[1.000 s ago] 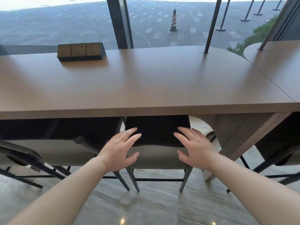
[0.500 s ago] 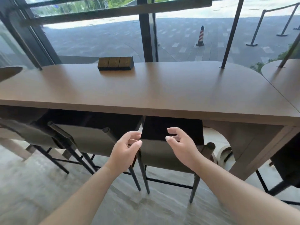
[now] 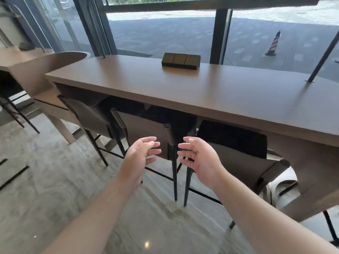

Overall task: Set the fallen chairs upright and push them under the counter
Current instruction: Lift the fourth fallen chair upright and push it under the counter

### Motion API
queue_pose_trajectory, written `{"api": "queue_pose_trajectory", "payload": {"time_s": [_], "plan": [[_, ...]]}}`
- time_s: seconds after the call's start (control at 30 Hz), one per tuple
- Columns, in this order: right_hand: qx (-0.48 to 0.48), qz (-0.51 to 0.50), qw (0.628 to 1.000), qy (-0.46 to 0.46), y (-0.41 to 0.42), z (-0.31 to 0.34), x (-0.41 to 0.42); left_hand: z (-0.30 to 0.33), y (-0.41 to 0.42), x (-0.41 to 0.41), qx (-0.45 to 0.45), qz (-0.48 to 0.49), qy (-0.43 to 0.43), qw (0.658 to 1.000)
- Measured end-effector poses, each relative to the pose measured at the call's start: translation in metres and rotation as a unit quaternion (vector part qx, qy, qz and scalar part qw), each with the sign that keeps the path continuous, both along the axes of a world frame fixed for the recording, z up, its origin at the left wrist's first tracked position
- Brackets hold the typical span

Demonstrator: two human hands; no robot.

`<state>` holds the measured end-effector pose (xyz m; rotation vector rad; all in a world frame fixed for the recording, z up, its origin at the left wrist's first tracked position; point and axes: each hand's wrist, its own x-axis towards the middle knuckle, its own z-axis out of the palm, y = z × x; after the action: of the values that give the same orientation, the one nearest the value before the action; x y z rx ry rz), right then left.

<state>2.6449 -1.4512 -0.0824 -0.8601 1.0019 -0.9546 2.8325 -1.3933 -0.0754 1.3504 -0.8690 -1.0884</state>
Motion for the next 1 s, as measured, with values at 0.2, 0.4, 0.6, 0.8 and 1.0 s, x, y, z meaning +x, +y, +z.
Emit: {"api": "queue_pose_trajectory", "payload": {"time_s": [0.2,0.4,0.6,0.8,1.0], "plan": [[0.003,0.045,0.998,-0.033,0.054,0.020,0.110,0.014,0.063,0.101,-0.016,0.052,0.058,0.997],[0.011,0.087,0.996,-0.027,0.119,0.030,0.241,0.023,0.144,0.226,-0.039,0.095,0.093,0.990],[0.003,0.175,0.984,-0.036,0.186,0.031,0.379,0.030,0.239,0.348,-0.058,0.182,0.108,0.976],[0.000,0.294,0.955,-0.029,0.256,0.037,0.513,0.035,0.339,0.453,-0.086,0.295,0.130,0.943],[0.007,0.377,0.926,-0.026,0.295,0.032,0.604,0.022,0.401,0.517,-0.091,0.373,0.137,0.913]]}}
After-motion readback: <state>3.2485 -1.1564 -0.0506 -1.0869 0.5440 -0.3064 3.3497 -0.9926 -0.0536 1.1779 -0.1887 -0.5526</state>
